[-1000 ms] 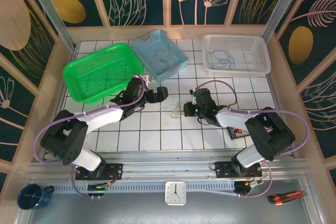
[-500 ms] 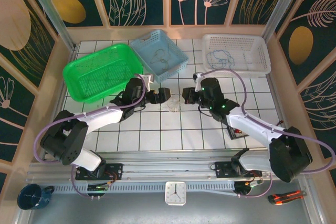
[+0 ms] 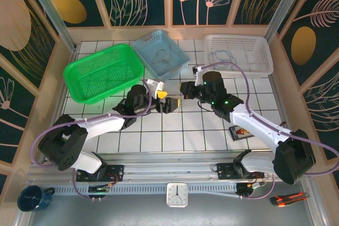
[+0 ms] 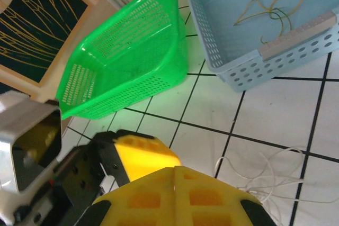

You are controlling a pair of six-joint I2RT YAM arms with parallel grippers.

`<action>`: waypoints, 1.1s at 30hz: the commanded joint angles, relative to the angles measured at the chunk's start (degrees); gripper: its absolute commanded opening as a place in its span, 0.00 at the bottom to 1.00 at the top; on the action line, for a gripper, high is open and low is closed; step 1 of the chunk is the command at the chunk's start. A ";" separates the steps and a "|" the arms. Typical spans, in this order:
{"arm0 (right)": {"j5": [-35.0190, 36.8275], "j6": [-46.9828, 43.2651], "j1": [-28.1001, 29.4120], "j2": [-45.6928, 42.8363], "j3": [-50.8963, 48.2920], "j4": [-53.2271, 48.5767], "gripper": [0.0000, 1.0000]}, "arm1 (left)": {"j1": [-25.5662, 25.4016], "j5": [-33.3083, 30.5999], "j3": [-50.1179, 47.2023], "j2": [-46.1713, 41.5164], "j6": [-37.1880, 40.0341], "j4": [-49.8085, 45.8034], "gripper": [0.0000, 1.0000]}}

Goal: Untangle the cables

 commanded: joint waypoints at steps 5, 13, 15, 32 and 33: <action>-2.75 2.08 1.96 -1.18 4.12 0.24 0.00 | -1.41 -2.99 1.02 3.72 2.61 7.95 0.95; -4.64 3.77 2.36 -3.36 9.05 0.52 0.00 | -1.91 -6.80 -0.09 8.33 1.21 13.50 0.75; -4.65 3.67 2.40 -3.58 11.06 0.33 0.00 | -1.89 -6.59 -0.80 9.23 0.76 14.62 0.69; -3.53 4.45 -2.10 -2.30 23.46 4.09 0.00 | -1.89 -7.20 -5.63 10.50 -0.70 17.75 0.58; -3.27 4.61 -2.51 -2.03 23.62 4.61 0.00 | -1.89 -7.36 -5.73 9.92 -0.83 17.59 0.62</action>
